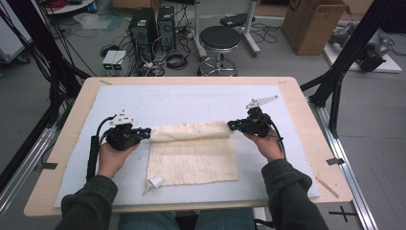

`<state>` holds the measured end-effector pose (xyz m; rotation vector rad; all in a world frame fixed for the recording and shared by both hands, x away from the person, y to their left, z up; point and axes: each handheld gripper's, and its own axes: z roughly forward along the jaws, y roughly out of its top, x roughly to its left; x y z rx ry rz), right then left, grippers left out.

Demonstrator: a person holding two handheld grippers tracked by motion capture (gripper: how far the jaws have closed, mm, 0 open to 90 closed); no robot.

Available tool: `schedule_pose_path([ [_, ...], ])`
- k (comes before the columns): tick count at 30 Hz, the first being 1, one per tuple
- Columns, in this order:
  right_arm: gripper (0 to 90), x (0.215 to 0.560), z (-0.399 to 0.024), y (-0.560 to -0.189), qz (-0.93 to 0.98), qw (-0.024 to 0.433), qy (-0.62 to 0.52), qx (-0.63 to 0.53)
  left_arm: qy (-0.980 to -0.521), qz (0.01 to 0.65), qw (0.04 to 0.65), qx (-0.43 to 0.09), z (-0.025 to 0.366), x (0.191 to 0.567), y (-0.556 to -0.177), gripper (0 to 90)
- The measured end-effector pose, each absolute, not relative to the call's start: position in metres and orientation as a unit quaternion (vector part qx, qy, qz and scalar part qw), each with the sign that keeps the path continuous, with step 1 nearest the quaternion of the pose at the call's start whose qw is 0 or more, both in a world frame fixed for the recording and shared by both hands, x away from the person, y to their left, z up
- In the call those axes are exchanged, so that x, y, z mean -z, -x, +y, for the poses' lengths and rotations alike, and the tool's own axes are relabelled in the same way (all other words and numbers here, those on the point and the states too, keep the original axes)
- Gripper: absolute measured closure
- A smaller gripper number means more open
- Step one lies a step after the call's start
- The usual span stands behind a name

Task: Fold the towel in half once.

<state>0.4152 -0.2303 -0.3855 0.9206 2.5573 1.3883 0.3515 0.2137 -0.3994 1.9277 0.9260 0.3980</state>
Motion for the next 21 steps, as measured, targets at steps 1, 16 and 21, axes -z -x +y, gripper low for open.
schedule_pose_path([
  [1, 85.6, 0.386, -0.231, -0.413, 0.837, 0.042, -0.301, -0.455, -0.786, 0.375, 0.464, -0.161, 0.213, 0.4, -0.349, 87.8],
  [16, 85.5, 0.398, -0.234, -0.379, 0.844, 0.032, -0.282, -0.455, -0.8, 0.344, 0.465, -0.156, 0.215, 0.407, -0.315, 87.7],
  [21, 85.5, 0.401, -0.236, -0.37, 0.845, 0.03, -0.277, -0.457, -0.799, 0.337, 0.472, -0.157, 0.215, 0.404, -0.305, 87.7],
])
